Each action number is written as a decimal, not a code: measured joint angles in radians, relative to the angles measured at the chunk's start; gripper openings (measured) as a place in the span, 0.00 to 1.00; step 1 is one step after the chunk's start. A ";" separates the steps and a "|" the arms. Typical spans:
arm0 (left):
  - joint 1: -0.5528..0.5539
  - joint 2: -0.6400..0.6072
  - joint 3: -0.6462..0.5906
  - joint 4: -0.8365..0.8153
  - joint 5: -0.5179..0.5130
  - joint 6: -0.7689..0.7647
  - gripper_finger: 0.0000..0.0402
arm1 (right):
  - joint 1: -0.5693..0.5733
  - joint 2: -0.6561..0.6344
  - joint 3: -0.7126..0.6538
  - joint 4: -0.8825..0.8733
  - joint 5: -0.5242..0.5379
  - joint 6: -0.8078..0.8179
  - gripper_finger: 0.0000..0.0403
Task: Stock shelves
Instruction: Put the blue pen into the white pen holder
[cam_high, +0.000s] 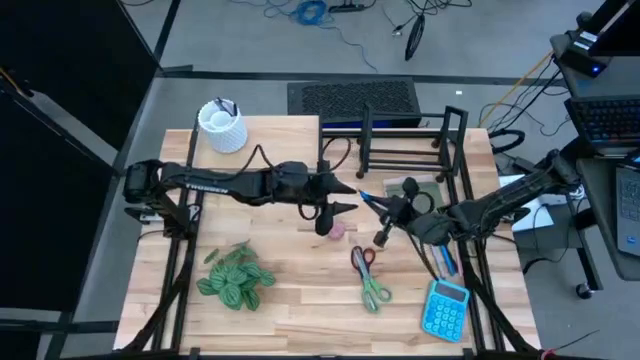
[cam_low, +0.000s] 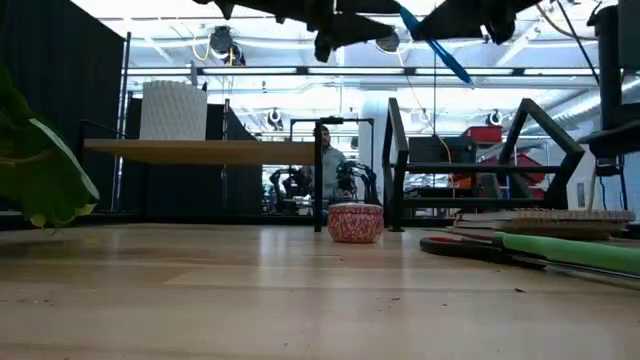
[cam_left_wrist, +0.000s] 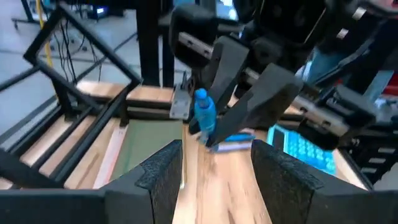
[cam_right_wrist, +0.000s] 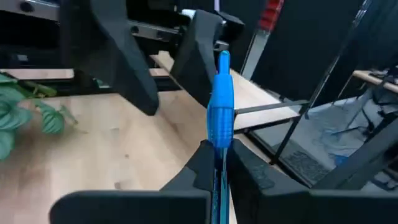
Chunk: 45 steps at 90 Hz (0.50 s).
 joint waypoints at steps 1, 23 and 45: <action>-0.001 0.000 0.000 0.006 0.000 0.000 0.44 | -0.001 0.000 0.000 0.003 -0.001 -0.001 0.01; -0.003 0.004 0.000 0.098 0.020 0.001 0.44 | -0.001 0.000 0.000 0.075 -0.041 -0.048 0.02; -0.003 0.040 0.001 0.169 0.020 0.001 0.44 | -0.001 0.000 0.000 0.123 -0.059 -0.085 0.02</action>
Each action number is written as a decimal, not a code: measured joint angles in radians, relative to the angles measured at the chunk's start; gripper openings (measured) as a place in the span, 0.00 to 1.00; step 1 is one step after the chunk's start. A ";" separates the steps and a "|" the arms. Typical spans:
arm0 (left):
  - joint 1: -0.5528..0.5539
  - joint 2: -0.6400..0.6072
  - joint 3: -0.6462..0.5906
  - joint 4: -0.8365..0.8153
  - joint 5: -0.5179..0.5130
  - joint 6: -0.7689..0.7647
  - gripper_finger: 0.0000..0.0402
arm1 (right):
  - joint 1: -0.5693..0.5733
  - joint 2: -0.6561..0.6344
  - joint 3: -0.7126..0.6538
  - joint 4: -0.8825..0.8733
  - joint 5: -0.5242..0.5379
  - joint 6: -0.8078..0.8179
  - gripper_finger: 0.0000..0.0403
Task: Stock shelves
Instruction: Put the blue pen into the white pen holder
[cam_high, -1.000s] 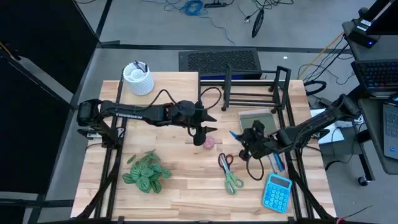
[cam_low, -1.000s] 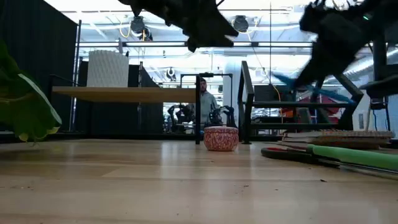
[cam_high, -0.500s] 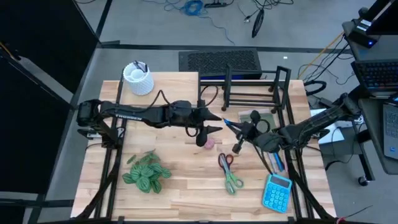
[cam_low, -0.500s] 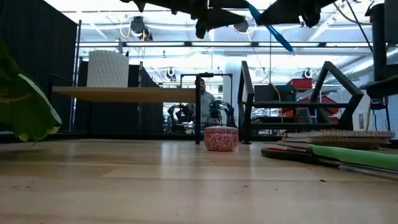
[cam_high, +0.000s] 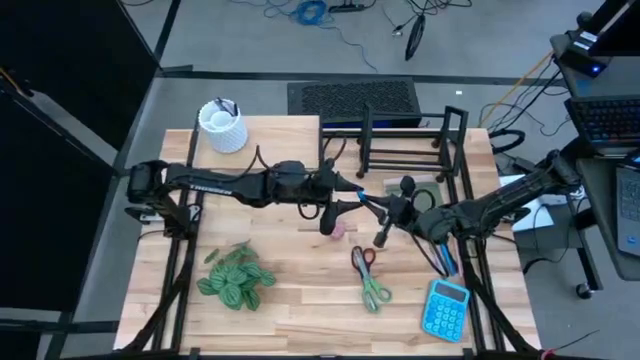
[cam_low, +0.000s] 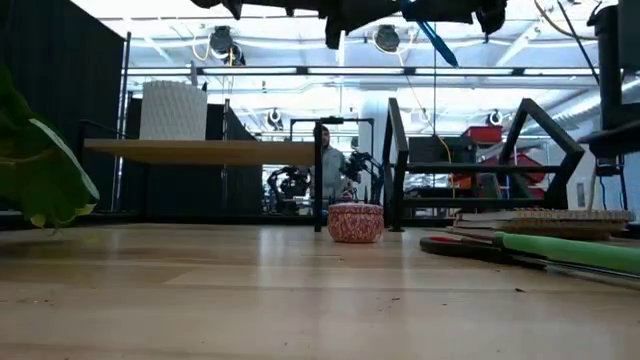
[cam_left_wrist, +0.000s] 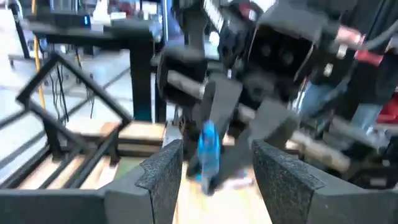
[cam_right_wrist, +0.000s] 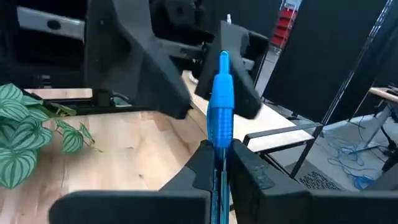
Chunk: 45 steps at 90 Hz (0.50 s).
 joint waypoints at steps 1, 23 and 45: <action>0.000 0.001 0.000 0.002 0.000 0.000 0.44 | 0.000 0.000 0.000 0.000 0.000 0.000 0.02; 0.002 0.026 -0.001 0.090 -0.005 0.011 0.44 | 0.000 0.006 0.000 0.015 -0.022 -0.006 0.02; 0.002 0.024 -0.001 0.093 -0.016 0.030 0.18 | 0.000 0.007 0.000 0.032 -0.024 -0.026 0.02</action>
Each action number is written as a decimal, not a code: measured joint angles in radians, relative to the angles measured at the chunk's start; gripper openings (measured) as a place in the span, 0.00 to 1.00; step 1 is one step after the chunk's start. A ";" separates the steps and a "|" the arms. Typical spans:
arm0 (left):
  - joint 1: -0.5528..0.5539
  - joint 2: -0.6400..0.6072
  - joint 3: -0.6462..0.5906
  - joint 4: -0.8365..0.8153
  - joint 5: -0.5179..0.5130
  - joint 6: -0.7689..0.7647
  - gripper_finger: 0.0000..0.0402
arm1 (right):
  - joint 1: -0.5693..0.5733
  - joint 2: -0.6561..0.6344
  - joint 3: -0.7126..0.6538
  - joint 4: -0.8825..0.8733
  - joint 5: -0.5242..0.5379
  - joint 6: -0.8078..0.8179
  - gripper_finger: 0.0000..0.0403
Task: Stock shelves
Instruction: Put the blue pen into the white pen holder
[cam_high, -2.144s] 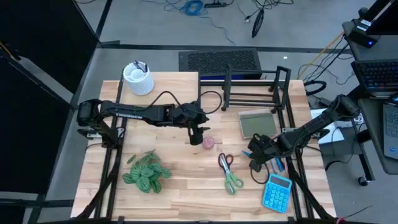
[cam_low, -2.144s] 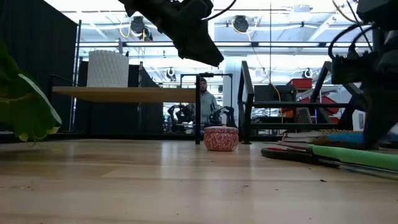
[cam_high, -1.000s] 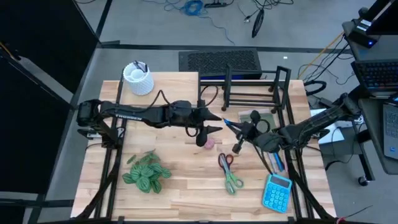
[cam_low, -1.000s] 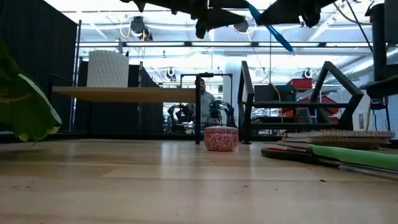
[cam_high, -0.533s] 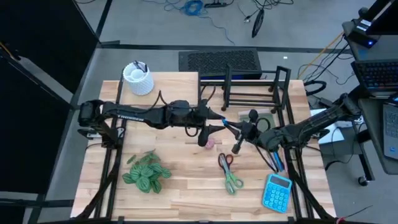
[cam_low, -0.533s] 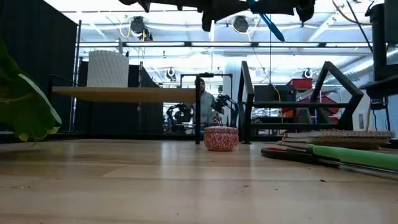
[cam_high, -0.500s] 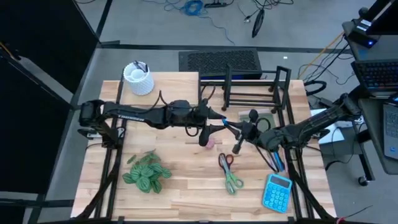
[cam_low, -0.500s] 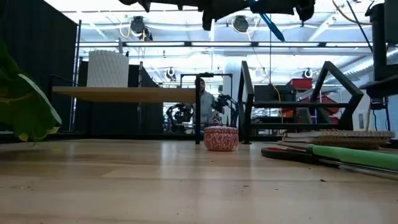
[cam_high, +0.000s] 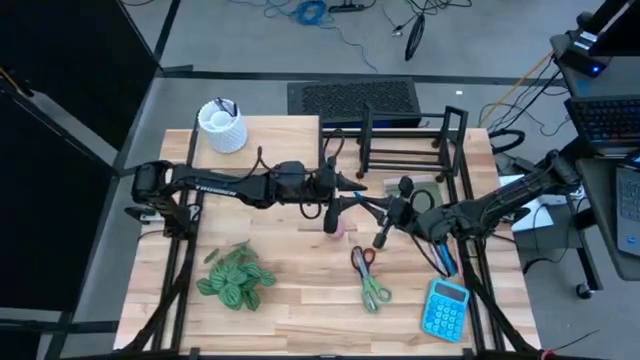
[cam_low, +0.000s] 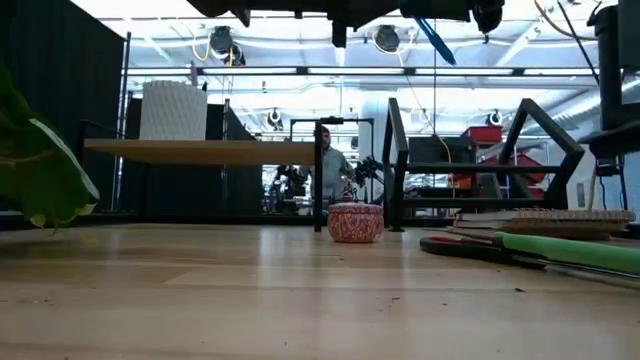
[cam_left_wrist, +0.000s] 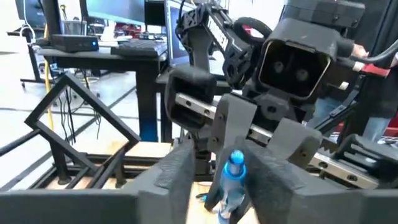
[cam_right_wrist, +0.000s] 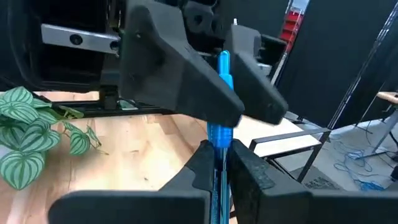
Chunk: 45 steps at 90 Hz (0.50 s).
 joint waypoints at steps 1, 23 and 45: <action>0.000 0.000 0.000 0.000 0.000 0.000 0.16 | 0.000 0.000 0.000 0.002 0.000 -0.001 0.02; 0.000 0.000 0.000 0.002 0.000 0.025 0.05 | -0.007 0.000 0.000 0.001 -0.001 0.019 0.05; 0.006 0.000 0.000 -0.020 -0.007 0.033 0.04 | -0.006 0.000 0.000 0.004 -0.002 0.064 0.27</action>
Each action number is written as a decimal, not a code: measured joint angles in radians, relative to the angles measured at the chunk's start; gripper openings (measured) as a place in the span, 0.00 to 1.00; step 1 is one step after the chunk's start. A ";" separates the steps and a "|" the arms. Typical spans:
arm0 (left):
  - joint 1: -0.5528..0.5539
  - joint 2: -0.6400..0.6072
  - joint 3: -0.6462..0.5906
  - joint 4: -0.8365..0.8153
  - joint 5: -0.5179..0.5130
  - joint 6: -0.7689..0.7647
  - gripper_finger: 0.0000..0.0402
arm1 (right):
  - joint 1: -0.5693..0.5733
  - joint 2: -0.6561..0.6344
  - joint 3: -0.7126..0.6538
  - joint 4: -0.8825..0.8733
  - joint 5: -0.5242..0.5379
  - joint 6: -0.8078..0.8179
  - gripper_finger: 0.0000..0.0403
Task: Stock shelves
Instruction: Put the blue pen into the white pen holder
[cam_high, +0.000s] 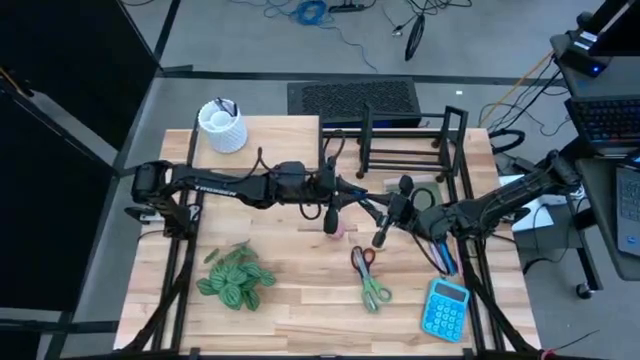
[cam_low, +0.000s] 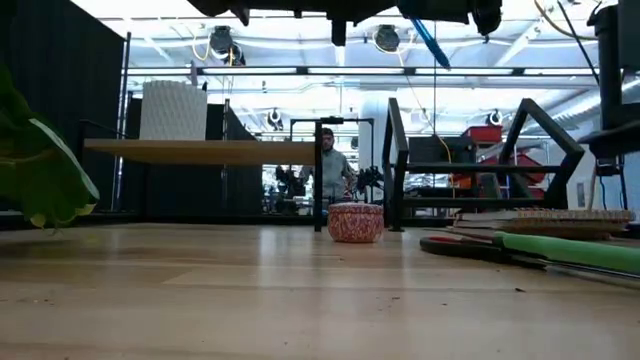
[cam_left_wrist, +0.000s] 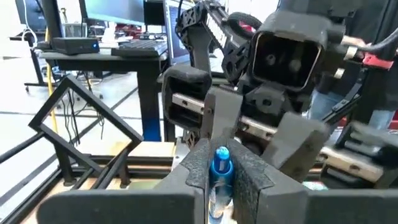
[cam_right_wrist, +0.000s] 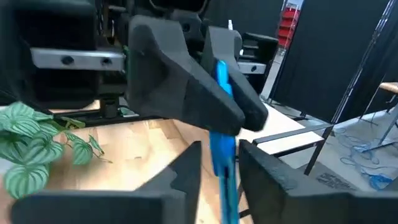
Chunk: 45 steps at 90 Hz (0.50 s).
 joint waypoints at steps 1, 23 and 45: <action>0.001 0.000 0.000 -0.002 0.000 0.000 0.04 | 0.000 0.000 0.000 0.000 0.000 0.000 0.28; 0.023 0.000 0.000 -0.034 -0.015 -0.001 0.04 | 0.006 -0.048 0.000 -0.059 0.001 -0.010 0.52; 0.050 -0.016 0.000 -0.088 -0.036 0.000 0.04 | 0.024 -0.166 0.000 -0.292 0.006 0.092 0.58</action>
